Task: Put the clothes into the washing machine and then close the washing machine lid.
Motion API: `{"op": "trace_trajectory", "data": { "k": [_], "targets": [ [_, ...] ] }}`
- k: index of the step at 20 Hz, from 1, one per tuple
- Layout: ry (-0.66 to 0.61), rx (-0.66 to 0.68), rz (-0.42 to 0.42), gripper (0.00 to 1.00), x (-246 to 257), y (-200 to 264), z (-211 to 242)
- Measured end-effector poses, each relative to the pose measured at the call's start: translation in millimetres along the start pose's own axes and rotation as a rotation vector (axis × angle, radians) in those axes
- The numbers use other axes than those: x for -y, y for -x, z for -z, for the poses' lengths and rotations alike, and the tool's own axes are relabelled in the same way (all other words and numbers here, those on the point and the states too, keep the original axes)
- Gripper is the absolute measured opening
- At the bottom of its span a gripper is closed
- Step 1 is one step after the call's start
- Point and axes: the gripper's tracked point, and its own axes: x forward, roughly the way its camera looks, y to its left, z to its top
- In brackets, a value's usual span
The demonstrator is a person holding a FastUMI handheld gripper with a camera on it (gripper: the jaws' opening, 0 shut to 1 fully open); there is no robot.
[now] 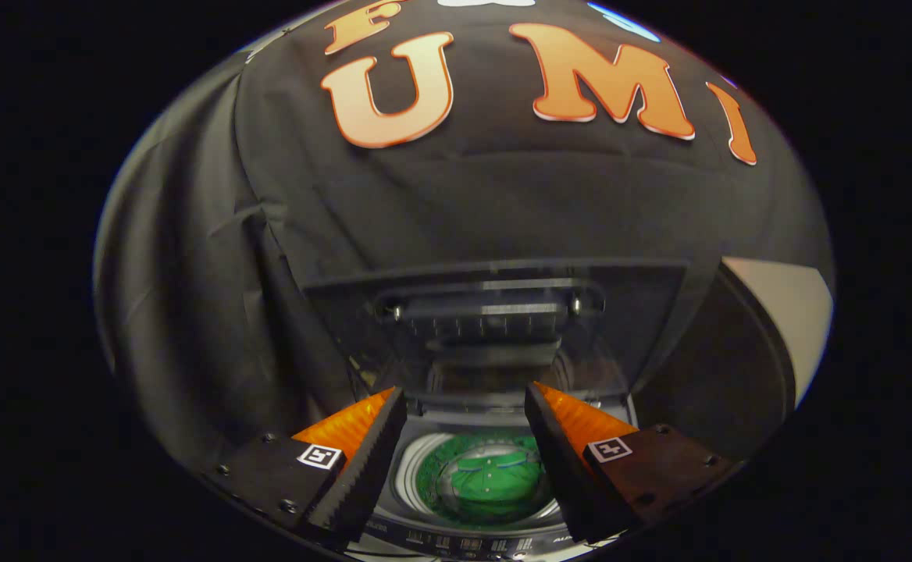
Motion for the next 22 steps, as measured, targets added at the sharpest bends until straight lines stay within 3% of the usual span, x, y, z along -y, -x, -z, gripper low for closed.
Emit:
{"op": "trace_trajectory", "data": {
  "k": [4, 8, 14, 22],
  "targets": [
    [-0.023, 0.117, 0.009, 0.98, 8, -1, -78],
    [-0.010, 0.144, 0.049, 0.98, 17, -39, -109],
    [0.027, 0.082, 0.137, 1.00, 34, -75, -90],
    [0.050, 0.214, 0.183, 1.00, 27, -25, -59]
  ]
}}
